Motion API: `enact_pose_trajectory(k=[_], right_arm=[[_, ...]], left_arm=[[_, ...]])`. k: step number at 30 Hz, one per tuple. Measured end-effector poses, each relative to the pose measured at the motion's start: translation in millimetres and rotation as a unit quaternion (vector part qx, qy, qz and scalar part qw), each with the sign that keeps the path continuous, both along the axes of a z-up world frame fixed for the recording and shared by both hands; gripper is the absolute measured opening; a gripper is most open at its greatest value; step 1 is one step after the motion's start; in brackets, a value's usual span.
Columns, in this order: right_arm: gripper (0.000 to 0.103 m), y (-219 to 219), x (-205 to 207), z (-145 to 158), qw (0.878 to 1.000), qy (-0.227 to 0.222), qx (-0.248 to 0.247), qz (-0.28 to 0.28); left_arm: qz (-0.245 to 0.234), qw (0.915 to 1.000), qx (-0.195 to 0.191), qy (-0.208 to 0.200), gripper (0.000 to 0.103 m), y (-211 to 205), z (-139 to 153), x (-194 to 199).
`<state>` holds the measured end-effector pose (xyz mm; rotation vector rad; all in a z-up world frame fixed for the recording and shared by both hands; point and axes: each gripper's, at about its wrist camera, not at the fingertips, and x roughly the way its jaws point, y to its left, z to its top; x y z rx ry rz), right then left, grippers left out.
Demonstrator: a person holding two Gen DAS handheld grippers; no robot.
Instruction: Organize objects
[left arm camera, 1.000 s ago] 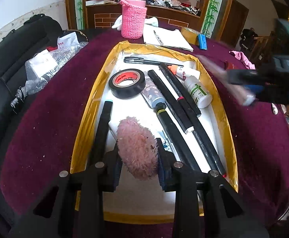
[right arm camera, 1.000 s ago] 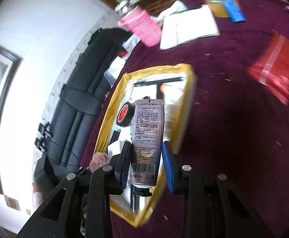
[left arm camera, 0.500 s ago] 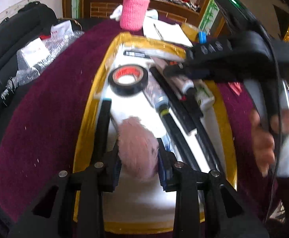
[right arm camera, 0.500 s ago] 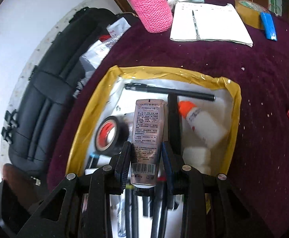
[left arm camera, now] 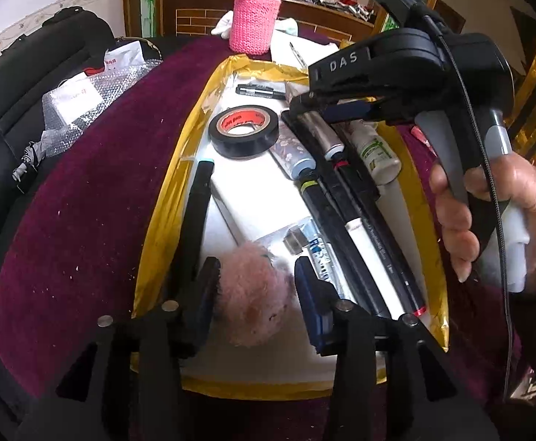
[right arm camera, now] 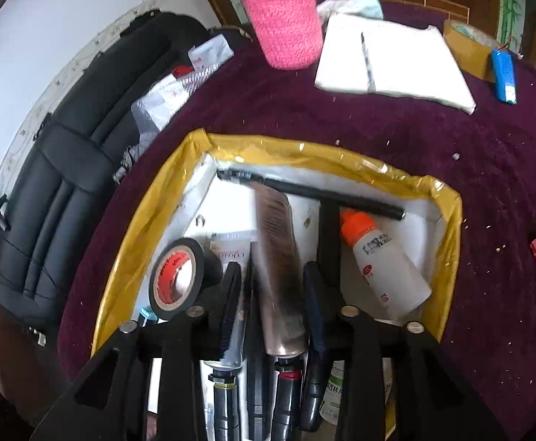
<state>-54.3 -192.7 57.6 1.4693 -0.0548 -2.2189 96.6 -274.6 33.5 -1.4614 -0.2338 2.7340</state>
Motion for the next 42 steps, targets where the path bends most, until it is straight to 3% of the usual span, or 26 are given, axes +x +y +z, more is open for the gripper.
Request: enact_pose_trajectory(k=[3, 7, 12, 14, 15, 17, 19, 20, 22, 25, 27, 34, 42], right_arm=[[0.053, 10, 10, 21, 0.998, 0.057, 0.024, -0.016], [0.056, 30, 30, 46, 0.995, 0.097, 0.024, -0.02], [0.065, 49, 59, 53, 0.993, 0.114, 0.014, -0.031], [0.065, 59, 68, 53, 0.993, 0.113, 0.002, -0.036], [0.065, 68, 76, 54, 0.993, 0.113, -0.008, -0.041], [0.066, 80, 85, 53, 0.991, 0.118, -0.017, -0.056], [0.068, 93, 101, 54, 0.989, 0.13, -0.023, -0.064], [0.069, 97, 101, 54, 0.989, 0.135, -0.022, -0.064], [0.07, 104, 113, 55, 0.986, 0.153, -0.016, -0.064], [0.073, 109, 137, 54, 0.984, 0.17, -0.007, -0.053], [0.074, 111, 152, 51, 0.983, 0.178, 0.002, -0.047], [0.078, 115, 177, 27, 0.981, 0.184, 0.038, -0.04], [0.078, 122, 173, 8, 0.986, 0.151, 0.049, -0.046]], left_arm=[[0.006, 0.9999, -0.002, 0.01, 0.042, 2, 5, 6], [0.018, 0.9991, -0.013, 0.035, 0.055, 7, 16, 13], [0.033, 0.9949, -0.051, 0.08, 0.057, 23, 36, 26], [0.063, 0.9878, -0.09, 0.11, 0.058, 32, 47, 34], [0.087, 0.9798, -0.122, 0.132, 0.06, 37, 54, 41], [0.125, 0.9637, -0.162, 0.172, 0.081, 48, 69, 56], [0.141, 0.9536, -0.155, 0.217, 0.095, 56, 83, 72], [0.141, 0.9527, -0.138, 0.231, 0.102, 57, 87, 80], [0.138, 0.956, -0.089, 0.244, 0.103, 59, 89, 88], [0.125, 0.9696, -0.038, 0.207, 0.103, 58, 82, 83], [0.131, 0.9741, -0.026, 0.183, 0.103, 59, 76, 78], [0.172, 0.9652, -0.087, 0.177, 0.103, 70, 72, 84], [0.177, 0.9672, -0.088, 0.159, 0.103, 70, 65, 80]])
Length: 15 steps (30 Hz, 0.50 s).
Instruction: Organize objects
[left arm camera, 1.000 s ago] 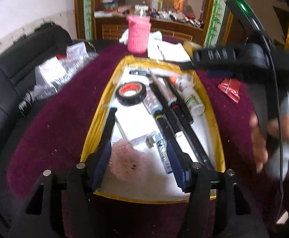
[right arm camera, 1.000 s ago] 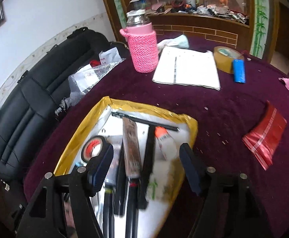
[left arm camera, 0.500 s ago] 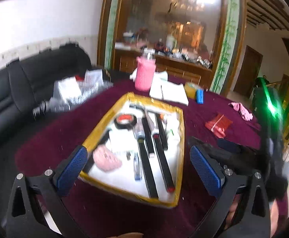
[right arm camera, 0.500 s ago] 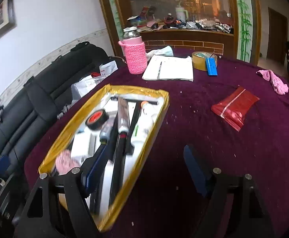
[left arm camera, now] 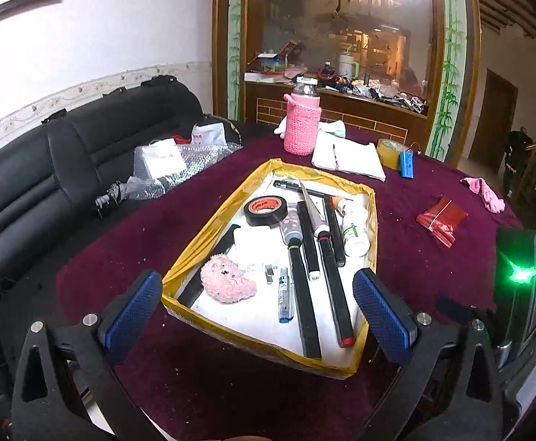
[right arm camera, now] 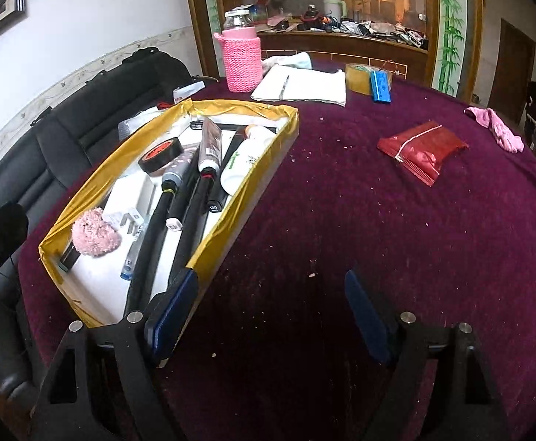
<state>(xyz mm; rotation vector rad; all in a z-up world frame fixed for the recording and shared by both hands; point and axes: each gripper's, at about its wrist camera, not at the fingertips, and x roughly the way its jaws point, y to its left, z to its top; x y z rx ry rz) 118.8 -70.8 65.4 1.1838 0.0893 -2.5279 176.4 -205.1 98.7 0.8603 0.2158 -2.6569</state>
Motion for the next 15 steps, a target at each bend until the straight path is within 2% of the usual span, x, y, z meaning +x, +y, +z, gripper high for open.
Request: enact_pose_trajectory(k=[15], right_arm=[[0.078, -13, 1, -4, 0.999, 0.006, 0.042, -0.01]], left_arm=[[0.008, 0.9994, 0.018, -0.029, 0.103, -17, -22, -9]])
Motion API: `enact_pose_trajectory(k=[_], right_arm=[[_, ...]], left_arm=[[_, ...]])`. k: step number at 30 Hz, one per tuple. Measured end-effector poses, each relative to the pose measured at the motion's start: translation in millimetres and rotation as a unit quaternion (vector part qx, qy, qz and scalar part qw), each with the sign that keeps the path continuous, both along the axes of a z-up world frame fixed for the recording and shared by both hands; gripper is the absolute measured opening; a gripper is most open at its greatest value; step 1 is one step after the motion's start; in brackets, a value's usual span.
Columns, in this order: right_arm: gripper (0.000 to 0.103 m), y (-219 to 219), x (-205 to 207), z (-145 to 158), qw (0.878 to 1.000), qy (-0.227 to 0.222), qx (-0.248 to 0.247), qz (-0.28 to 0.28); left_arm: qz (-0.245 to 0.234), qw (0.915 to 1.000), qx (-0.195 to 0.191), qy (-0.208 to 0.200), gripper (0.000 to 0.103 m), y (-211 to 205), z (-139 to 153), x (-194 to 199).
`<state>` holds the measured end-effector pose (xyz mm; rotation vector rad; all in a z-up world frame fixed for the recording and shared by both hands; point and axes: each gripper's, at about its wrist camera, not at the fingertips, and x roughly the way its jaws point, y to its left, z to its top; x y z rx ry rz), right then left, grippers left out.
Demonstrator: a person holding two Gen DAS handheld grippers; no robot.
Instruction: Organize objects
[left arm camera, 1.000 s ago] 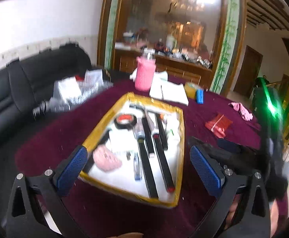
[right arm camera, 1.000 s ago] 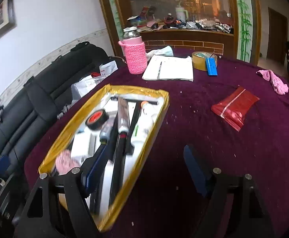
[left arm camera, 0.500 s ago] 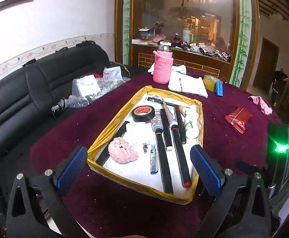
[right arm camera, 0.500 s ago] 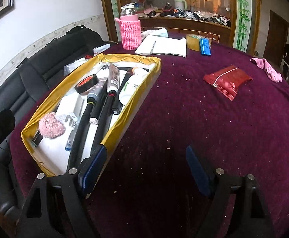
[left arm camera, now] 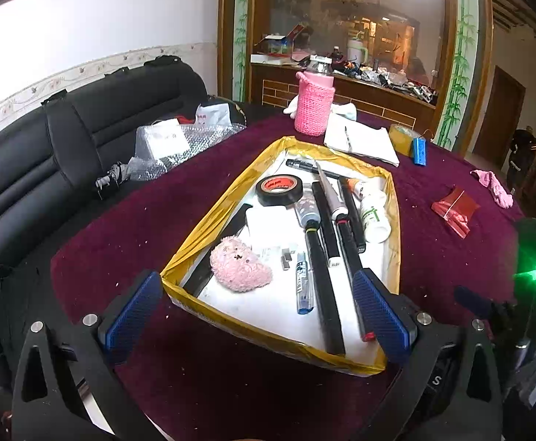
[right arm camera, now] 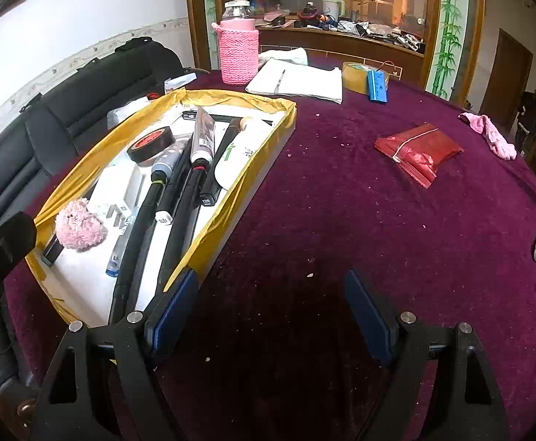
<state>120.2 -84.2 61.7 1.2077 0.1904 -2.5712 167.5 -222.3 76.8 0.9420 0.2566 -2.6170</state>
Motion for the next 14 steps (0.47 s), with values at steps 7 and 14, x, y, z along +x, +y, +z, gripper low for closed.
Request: enact_pose_trajectory(k=[7, 14], right_arm=[[0.078, -8, 6, 7, 0.999, 0.037, 0.034, -0.006], [0.078, -15, 11, 10, 0.996, 0.06, 0.071, -0.008]], left_arm=[[0.005, 1.0, 0.001, -0.005, 0.103, -7, -5, -1], [0.009, 0.9999, 0.004, -0.012, 0.103, -8, -8, -1]])
